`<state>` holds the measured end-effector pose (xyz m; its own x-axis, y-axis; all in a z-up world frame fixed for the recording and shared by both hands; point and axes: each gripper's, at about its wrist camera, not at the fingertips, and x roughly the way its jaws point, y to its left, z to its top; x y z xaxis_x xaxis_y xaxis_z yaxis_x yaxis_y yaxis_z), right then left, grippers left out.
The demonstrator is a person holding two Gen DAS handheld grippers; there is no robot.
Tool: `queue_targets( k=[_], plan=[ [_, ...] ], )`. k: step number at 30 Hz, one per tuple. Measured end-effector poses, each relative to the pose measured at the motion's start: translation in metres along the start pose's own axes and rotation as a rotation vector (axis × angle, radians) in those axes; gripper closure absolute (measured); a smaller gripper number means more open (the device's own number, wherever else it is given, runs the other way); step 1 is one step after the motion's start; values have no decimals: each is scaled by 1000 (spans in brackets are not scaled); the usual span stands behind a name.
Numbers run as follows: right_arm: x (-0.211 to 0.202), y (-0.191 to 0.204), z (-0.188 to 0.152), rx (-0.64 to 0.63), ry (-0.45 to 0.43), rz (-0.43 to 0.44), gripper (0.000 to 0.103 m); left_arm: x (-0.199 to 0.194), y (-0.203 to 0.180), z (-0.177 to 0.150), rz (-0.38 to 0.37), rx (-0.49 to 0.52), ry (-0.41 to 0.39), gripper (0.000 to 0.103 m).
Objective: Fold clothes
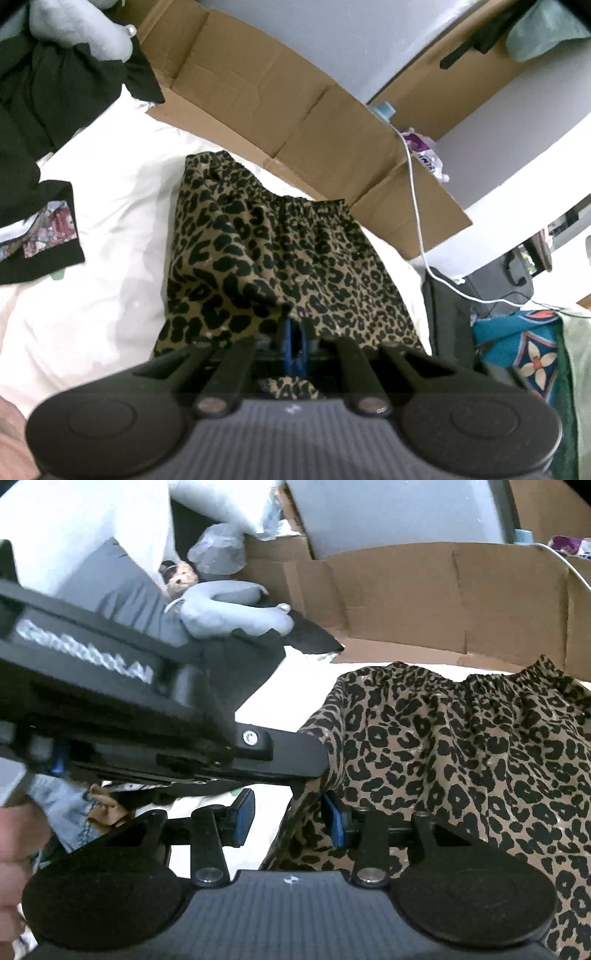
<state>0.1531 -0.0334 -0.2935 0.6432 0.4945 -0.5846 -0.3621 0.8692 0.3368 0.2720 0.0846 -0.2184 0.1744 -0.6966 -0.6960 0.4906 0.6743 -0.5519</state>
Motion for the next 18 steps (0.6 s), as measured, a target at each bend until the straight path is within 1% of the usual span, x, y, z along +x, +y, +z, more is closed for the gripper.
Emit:
queue_targets(
  k=[3,4,5,7,8,12,13,16,18],
  plan=[
    [2,4,1,7,-25,-21,58,0,-2,1,-8,2,7,98],
    [3,6,1,4,-27,-30,66,0,-3,2,-14,3,8,98],
    [4,7,1,2,-28,-38,83,-1,-4,3,-21,3,9,97],
    [2,2,1,10,-29,-52,100,-4,-6,5,-17,19,-5,97],
    [1,-1,2,15,-29,-58,100,-6,-7,6,-9,28,-17,97],
    [-5,-20,1,50,-23,-84,101,-18,-5,10,10,41,-113,95],
    [-7,-25,1,58,-23,-89,101,-17,-3,11,25,36,-116,95],
    [-15,-41,1,79,-25,-103,101,-5,2,8,88,22,-84,95],
    [-21,-51,0,91,-28,-111,102,1,6,3,114,22,-60,95]
  ],
)
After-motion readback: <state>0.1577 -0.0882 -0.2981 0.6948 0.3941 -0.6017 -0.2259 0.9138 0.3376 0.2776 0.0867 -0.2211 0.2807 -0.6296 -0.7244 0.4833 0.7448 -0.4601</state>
